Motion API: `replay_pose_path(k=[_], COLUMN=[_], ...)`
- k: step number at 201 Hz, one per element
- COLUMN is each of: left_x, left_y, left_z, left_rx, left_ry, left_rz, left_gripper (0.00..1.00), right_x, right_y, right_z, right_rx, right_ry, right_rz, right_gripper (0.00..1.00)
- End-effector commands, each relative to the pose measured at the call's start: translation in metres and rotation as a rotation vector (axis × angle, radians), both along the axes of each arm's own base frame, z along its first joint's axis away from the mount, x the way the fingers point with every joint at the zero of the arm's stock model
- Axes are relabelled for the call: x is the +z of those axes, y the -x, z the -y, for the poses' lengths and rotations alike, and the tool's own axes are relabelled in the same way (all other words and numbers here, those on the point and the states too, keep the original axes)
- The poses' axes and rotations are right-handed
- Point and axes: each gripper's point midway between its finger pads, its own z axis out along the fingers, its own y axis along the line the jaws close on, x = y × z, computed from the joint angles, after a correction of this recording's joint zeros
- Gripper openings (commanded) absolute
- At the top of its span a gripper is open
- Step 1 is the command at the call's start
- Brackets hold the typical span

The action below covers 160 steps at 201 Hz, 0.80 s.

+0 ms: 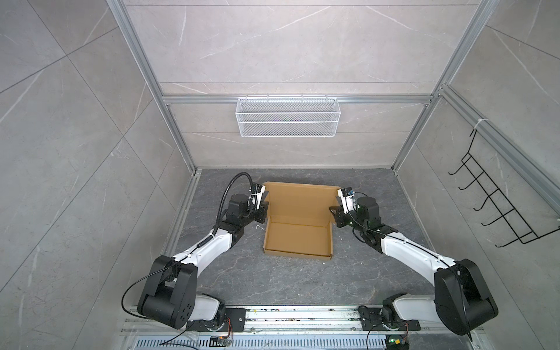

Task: Assemble paper box
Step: Fold the lid at the center of the table.

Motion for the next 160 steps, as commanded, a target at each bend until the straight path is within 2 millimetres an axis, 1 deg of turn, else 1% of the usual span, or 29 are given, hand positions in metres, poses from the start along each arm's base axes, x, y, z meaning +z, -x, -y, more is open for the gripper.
replay_pose_path(k=[1,29,52,86,114,135,160], left_x=[0.003,0.004,0.007,0.004,0.005,0.009,0.015], left_y=[0.013,0.014,0.014,0.018,0.016,0.012,0.008], left_z=[0.018,0.017,0.016,0.019,0.021,0.020,0.018], left_rx=[-0.064,-0.059,-0.053,-0.039,-0.020,0.001,0.028], left_ry=[0.029,0.025,0.026,0.039,0.055,0.063,0.071], left_rz=[-0.002,0.008,0.013,0.013,0.033,0.051,0.080], left_gripper=[0.02,0.02,0.02,0.02,0.02,0.02,0.02], right_x=[-0.012,-0.020,-0.017,-0.018,-0.018,-0.014,-0.005], right_y=[0.006,0.007,0.008,0.017,0.019,0.017,0.016], right_z=[-0.005,-0.002,-0.003,-0.010,-0.019,-0.027,-0.038], right_rx=[-0.020,-0.039,-0.052,-0.104,-0.163,-0.203,-0.219], right_ry=[0.023,0.042,0.024,-0.022,-0.066,-0.073,-0.075], right_rz=[-0.041,-0.070,-0.086,-0.124,-0.100,-0.085,-0.039], right_gripper=[0.22,0.22,0.21,0.19,0.19,0.19,0.19])
